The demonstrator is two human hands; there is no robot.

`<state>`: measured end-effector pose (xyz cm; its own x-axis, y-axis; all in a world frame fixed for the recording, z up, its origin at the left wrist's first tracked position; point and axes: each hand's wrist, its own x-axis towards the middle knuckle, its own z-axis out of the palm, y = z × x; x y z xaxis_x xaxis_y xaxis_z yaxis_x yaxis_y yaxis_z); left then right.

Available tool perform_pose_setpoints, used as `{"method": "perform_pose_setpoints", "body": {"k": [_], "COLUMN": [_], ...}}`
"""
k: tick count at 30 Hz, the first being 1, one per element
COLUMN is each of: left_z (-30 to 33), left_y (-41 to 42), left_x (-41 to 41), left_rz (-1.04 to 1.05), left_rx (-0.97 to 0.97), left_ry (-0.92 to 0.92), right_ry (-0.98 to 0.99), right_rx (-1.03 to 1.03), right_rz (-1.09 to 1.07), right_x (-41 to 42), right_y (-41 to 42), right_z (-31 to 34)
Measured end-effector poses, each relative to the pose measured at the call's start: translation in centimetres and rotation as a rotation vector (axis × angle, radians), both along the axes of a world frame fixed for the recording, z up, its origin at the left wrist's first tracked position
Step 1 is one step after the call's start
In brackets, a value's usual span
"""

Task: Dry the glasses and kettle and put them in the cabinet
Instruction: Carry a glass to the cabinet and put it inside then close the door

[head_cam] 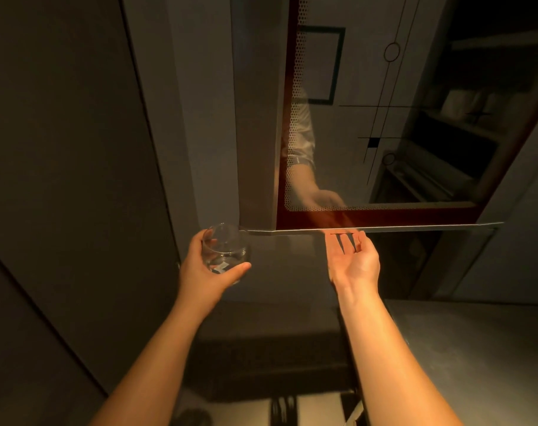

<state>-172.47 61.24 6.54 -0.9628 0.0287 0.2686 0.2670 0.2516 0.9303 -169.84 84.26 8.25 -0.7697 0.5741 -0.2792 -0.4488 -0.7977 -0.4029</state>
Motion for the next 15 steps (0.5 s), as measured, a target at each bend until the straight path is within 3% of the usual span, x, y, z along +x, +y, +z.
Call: {"method": "perform_pose_setpoints", "body": {"k": [15], "left_z": [-0.76], "left_y": [-0.46], "left_x": [0.59], "left_rz": [-0.005], "left_rx": [-0.015], "left_ry": [-0.003], "right_ry": [0.001], "right_rx": [0.042], "right_rz": [0.040], "right_x": [1.02], "right_y": [-0.34], "right_z": [-0.51]}}
